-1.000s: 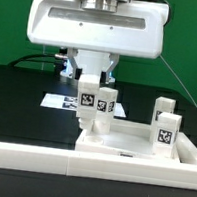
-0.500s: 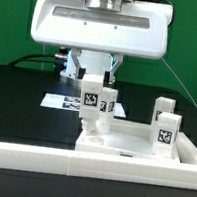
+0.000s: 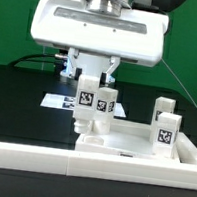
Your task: Assemble square table
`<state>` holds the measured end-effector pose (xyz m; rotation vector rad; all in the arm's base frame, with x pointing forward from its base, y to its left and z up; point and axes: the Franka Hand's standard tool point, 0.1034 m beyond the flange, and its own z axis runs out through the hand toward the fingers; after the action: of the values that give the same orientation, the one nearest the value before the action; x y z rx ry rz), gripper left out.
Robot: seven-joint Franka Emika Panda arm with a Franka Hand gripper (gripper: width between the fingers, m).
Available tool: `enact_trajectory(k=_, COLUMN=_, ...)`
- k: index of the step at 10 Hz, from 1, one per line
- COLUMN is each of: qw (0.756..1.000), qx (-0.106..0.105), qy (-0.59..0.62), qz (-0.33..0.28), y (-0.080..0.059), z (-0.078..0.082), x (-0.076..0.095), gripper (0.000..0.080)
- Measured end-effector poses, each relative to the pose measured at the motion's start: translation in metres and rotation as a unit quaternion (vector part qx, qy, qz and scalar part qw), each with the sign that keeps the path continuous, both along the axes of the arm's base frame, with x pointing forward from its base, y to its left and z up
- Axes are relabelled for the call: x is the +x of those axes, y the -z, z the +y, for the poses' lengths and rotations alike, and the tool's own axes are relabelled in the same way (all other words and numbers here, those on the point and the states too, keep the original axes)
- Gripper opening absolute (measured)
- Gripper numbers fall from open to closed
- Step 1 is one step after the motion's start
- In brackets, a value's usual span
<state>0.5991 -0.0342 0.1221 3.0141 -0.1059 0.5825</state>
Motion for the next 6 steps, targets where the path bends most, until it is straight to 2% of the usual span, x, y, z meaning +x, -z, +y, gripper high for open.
enact_trajectory(k=3, qw=1.000, qx=0.000, qy=0.001, qz=0.001, y=0.001, z=0.000, x=0.000, gripper=0.0288)
enact_trajectory(k=6, qw=1.000, qx=0.006, qy=0.001, qz=0.004, y=0.007, z=0.016, x=-0.006, gripper=0.0288)
